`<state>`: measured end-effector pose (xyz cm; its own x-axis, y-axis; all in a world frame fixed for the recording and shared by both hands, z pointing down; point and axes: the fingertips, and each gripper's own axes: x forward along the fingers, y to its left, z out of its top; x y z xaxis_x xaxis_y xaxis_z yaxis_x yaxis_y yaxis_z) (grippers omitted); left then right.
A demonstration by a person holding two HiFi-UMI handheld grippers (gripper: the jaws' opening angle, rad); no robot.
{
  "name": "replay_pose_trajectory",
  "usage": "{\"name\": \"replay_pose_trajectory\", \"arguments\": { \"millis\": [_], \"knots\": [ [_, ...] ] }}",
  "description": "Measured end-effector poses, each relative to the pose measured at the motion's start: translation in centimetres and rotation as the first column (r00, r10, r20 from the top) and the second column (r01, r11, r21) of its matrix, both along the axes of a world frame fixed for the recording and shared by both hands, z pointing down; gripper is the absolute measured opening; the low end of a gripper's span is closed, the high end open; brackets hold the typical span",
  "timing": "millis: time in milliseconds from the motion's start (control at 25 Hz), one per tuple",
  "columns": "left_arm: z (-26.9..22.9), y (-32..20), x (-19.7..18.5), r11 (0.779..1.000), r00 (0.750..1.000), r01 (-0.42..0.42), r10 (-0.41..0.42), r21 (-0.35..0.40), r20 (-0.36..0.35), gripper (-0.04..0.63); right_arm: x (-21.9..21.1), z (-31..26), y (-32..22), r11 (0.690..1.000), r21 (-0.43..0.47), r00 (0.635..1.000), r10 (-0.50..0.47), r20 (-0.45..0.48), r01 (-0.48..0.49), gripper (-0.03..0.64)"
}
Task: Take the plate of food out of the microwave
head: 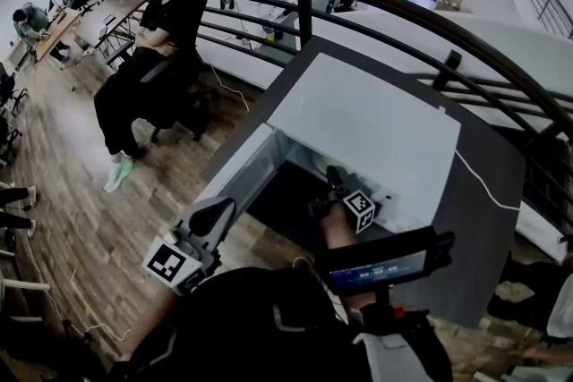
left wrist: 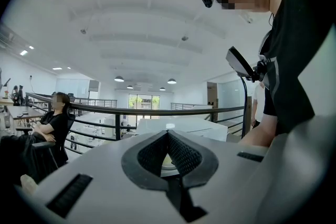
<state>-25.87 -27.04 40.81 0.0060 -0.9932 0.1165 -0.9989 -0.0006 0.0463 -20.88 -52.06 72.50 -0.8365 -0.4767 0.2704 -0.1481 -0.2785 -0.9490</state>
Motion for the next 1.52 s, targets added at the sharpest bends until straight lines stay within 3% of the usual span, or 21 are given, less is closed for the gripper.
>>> {"name": "replay_pose_trajectory", "arguments": {
  "millis": [440, 720, 1040, 1440, 1520],
  "knots": [
    [0.6, 0.4, -0.4, 0.999, 0.999, 0.032, -0.031, -0.025, 0.009, 0.005, -0.3, 0.3, -0.7, 0.999, -0.007, 0.999, 0.042, -0.003, -0.042, 0.31],
    [0.4, 0.8, -0.1, 0.998, 0.999, 0.043, -0.043, -0.036, 0.016, 0.005, -0.3, 0.5, -0.4, 0.998, -0.034, 0.997, 0.046, -0.069, -0.048, 0.308],
    [0.6, 1.5, -0.1, 0.996, 0.997, 0.071, -0.07, -0.054, 0.015, 0.005, 0.3, 0.5, -0.4, 0.992, -0.093, 0.996, 0.085, -0.036, -0.088, 0.275],
    [1.3, 1.7, 0.4, 0.996, 0.998, 0.059, -0.059, -0.06, -0.007, 0.005, 0.6, 0.8, 1.1, 0.993, -0.099, 0.997, 0.067, -0.023, -0.069, 0.273],
    [1.6, 2.0, 0.5, 0.997, 0.998, 0.054, -0.055, -0.06, -0.014, 0.005, 0.8, 0.6, 1.3, 0.995, -0.08, 0.998, 0.066, -0.016, -0.067, 0.239]
  ]
}}
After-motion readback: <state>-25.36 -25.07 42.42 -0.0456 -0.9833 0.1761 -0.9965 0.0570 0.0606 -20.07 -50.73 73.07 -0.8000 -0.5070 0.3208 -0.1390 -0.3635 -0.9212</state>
